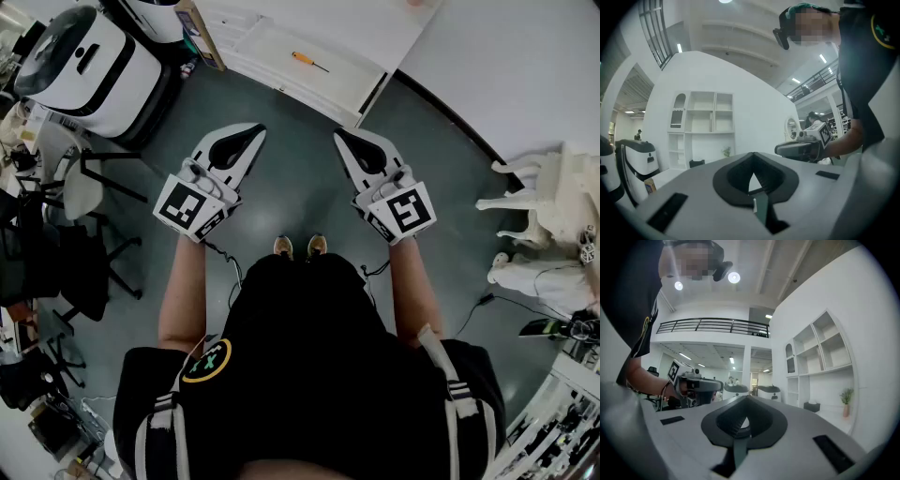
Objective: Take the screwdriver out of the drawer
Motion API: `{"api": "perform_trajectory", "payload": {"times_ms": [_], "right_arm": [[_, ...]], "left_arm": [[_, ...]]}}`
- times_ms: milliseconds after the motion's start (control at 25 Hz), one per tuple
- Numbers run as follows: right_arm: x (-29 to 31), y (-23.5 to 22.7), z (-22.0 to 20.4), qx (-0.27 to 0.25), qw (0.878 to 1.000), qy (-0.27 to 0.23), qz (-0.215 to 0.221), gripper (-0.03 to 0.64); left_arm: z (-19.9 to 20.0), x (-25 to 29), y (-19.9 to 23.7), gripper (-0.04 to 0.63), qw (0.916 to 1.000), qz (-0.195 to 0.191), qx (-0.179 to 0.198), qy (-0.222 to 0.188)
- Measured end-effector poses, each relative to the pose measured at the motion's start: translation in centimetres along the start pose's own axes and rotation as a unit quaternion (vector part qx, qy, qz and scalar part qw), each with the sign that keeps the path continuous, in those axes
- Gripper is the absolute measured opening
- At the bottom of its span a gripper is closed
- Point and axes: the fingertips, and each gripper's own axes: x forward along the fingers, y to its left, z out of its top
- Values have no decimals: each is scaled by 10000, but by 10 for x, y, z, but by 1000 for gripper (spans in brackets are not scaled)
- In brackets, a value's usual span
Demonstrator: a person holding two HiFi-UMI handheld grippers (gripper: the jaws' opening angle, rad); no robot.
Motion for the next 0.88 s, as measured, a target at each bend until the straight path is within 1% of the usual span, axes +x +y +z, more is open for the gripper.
{"api": "perform_trajectory", "payload": {"times_ms": [200,360,680,880], "right_arm": [[-2,-3,-2,-24,10000,23,-18,21],[-1,-3,-6,73,9999,78,6,21],[1,-2,-5,64,10000,43,23,23],[-1,-7,-5,76,10000,-12,-51,23]], "left_arm": [[-2,1,-1,17,10000,-5,3,2],[-3,1,-1,17,10000,-16,3,20],[-2,1,0,17,10000,0,1,10],[-3,3,-2,17,10000,2,0,31]]}}
